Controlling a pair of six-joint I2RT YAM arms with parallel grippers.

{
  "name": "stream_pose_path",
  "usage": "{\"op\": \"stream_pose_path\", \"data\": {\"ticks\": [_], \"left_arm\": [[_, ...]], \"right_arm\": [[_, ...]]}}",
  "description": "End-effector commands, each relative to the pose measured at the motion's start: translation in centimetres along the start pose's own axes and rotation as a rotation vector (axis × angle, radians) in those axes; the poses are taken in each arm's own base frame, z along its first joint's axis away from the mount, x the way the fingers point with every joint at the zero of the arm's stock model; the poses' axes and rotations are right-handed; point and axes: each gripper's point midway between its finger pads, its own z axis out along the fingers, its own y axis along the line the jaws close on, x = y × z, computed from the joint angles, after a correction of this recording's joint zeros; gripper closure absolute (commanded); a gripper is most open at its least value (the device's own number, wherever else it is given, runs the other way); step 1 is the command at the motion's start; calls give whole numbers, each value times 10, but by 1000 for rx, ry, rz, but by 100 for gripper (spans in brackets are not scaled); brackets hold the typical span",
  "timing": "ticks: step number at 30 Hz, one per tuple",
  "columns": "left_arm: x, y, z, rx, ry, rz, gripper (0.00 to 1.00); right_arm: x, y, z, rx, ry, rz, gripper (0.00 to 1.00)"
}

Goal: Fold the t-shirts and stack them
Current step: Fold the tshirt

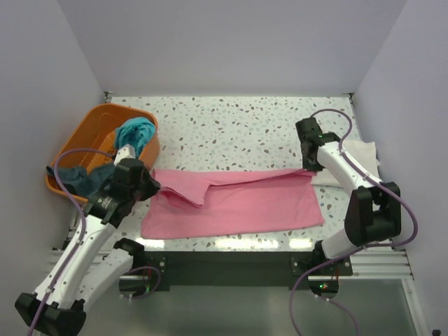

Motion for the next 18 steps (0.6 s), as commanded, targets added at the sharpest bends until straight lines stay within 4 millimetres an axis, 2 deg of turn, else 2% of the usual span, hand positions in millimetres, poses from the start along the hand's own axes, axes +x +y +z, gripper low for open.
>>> {"op": "stream_pose_path", "data": {"ticks": [1,4,7,11,14,15,17,18], "left_arm": [[10,15,-20,-30,17,-37,100],[20,25,-21,-44,35,-34,100],[48,41,-4,-86,112,-23,100],[69,49,3,-98,180,-28,100],[71,53,-2,-109,177,-60,100],[71,58,-4,-132,168,-67,99],[67,60,-9,-145,152,-80,75],[67,64,-13,-166,154,-75,70]], "right_arm": [[-2,-6,2,36,-2,5,100],[4,-8,4,49,10,0,100],[10,-10,6,60,22,-4,100],[18,-11,8,73,43,-4,100],[29,-15,9,105,78,16,100],[36,-17,9,113,98,15,96],[44,-19,7,123,121,23,86],[52,-21,6,131,141,31,85]]}}
